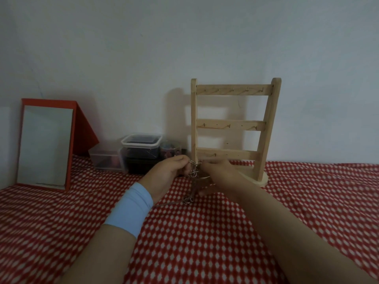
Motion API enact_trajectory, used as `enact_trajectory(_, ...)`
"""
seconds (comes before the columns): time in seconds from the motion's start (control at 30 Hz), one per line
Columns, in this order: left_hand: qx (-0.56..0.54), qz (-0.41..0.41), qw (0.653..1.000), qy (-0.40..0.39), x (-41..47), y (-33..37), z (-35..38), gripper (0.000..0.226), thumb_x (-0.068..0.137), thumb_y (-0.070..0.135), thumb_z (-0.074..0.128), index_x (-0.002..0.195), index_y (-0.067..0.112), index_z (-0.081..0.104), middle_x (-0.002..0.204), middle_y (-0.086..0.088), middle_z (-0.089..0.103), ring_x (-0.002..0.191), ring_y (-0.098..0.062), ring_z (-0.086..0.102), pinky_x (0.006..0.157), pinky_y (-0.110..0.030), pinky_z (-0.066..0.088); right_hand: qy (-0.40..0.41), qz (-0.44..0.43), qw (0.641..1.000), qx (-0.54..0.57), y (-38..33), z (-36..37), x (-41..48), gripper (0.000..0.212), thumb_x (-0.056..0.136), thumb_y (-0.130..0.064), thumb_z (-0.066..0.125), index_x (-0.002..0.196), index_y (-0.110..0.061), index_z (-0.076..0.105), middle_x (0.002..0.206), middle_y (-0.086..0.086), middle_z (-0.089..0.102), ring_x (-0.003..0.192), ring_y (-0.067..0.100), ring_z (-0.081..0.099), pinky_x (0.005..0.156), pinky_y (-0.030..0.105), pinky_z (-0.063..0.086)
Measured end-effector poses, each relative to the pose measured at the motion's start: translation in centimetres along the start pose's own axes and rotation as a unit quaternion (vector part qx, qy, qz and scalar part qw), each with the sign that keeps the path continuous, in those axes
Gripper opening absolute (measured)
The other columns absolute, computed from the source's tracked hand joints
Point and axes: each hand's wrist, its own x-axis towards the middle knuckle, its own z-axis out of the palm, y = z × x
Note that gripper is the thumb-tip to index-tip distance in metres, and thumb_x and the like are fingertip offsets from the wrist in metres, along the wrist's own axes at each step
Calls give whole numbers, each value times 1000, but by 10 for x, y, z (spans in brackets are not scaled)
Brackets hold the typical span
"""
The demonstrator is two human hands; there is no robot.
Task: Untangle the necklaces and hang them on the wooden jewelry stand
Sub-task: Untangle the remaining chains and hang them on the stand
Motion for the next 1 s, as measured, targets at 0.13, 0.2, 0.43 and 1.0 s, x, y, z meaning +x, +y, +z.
enact_trajectory(0.13,15,-28,999,23,-5,2,-1,38,96,31,54,61,17,55,68,0,55,71,-14,56,80,-33,42,-13,-25,1000,-3,2,-4,2,19,101,-12,61,109,1,70,103,18,76,81,25,76,63,36,64)
enact_trajectory(0.2,146,-10,988,52,-7,7,-1,35,93,35,61,64,17,59,69,2,60,73,-10,58,80,-28,44,8,-44,998,-42,3,-4,2,16,100,-16,61,105,-4,70,97,14,76,75,22,74,64,37,63)
enact_trajectory(0.43,347,9,936,63,-9,21,-9,24,99,31,52,90,22,72,61,13,60,56,6,53,66,-17,39,-22,-99,989,-107,0,1,-5,13,97,-13,64,109,-19,66,80,4,72,49,10,62,54,33,60)
enact_trajectory(1.0,323,39,944,62,-9,18,-16,33,102,24,47,72,23,62,69,10,60,65,3,55,74,-21,40,-106,-87,979,-153,-11,-7,-12,7,94,-11,69,93,-12,76,88,7,77,77,20,73,74,33,64)
